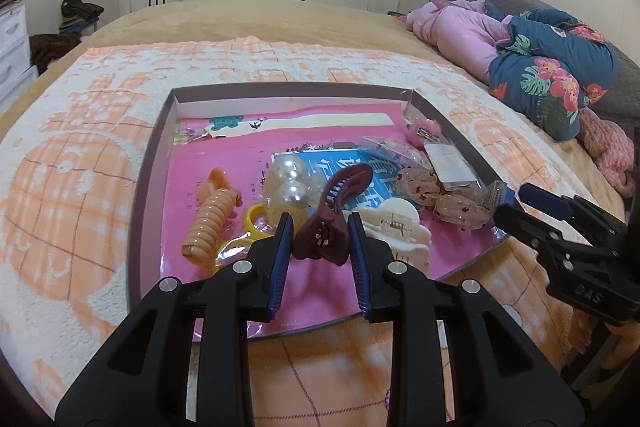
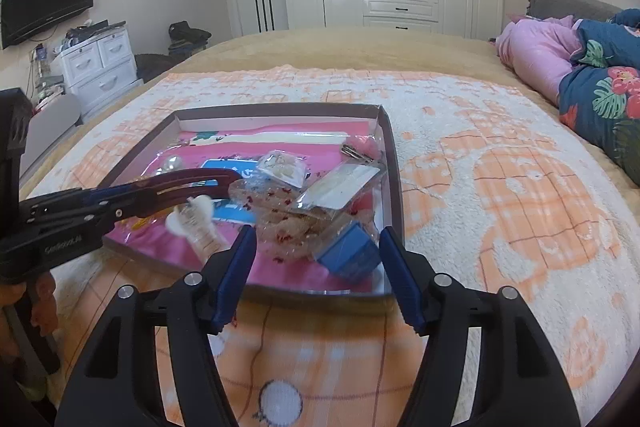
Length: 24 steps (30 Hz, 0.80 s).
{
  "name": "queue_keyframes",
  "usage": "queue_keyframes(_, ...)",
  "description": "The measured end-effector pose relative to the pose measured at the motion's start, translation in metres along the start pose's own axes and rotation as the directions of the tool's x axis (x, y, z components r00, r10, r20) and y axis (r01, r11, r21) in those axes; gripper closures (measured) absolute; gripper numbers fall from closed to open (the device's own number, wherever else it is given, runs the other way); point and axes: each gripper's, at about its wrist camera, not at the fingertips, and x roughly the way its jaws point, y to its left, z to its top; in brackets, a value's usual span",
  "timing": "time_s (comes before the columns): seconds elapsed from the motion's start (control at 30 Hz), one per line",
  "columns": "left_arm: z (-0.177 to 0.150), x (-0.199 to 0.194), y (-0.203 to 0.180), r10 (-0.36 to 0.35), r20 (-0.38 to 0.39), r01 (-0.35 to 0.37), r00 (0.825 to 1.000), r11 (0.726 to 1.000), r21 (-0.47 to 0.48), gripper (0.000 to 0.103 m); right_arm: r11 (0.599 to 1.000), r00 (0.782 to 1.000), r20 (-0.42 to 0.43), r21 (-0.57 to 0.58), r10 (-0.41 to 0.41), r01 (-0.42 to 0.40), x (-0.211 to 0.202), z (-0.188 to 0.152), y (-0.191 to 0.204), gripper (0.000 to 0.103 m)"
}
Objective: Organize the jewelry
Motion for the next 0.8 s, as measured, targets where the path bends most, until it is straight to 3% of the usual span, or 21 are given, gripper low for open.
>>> queue_keyframes(0.67, -0.015, -0.067, -0.015, 0.037, 0.122, -0.040, 0.992, 0.999, 0.023, 0.040, 1.000, 0.990, 0.140, -0.008, -0.013, 0.014, -0.073, -0.018, -0.004, 0.016)
queue_keyframes(0.8, -0.022, -0.079, -0.014, 0.041, 0.133, -0.043, 0.990, 0.999, 0.017, 0.026, 1.000, 0.987, 0.162, -0.011, -0.019, 0.021, -0.084, -0.021, -0.004, 0.014)
